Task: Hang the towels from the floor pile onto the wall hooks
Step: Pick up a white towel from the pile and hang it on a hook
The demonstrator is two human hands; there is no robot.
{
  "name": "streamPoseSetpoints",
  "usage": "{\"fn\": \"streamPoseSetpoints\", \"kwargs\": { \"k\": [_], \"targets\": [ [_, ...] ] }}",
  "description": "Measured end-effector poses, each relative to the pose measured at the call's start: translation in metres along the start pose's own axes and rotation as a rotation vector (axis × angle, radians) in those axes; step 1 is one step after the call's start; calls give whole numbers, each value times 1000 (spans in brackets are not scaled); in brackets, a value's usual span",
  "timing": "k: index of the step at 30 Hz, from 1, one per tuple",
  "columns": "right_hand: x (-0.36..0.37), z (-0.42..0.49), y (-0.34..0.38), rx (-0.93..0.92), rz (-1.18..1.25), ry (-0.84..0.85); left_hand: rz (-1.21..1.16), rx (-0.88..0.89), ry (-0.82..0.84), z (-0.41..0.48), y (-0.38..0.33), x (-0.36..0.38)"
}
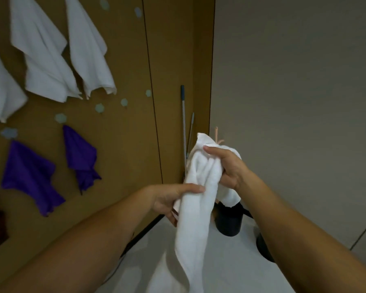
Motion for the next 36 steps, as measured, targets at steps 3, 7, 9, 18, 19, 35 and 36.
{"fn": "streamPoseSetpoints", "kwargs": {
  "k": [3, 7, 9, 18, 19, 35, 36],
  "targets": [
    [15, 11, 0, -29, -34, 16, -83, 24, -34, -27, 13, -22],
    [27, 17, -29, 110, -281, -43, -306, 300, -47, -61, -3, -51],
    [32, 17, -51, 202, -358, -93, -484, 436, -127, -75, -13, -72],
    [46, 16, -11, -163, -148, -309, -686, 510, -499, -114, 14, -146],
    [45, 17, -16, -153, -199, -327, -666, 493, -539, -116, 18, -154],
    [25, 3, -47, 148, -552, -242, -579, 551, -493, -146, 53, -197],
    [17, 3, -41, 129, -548, -312, -473, 478, -573, -143, 61, -199]
  ]
}}
Point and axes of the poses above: each hand's wrist, its own z-axis towards the middle knuckle, its own x-axis out of the palm, y = z × x, the point moved 6 cm from there along z, towards the middle knuckle, and after that the axes turned 7 degrees about y, right-handed, at the moved point
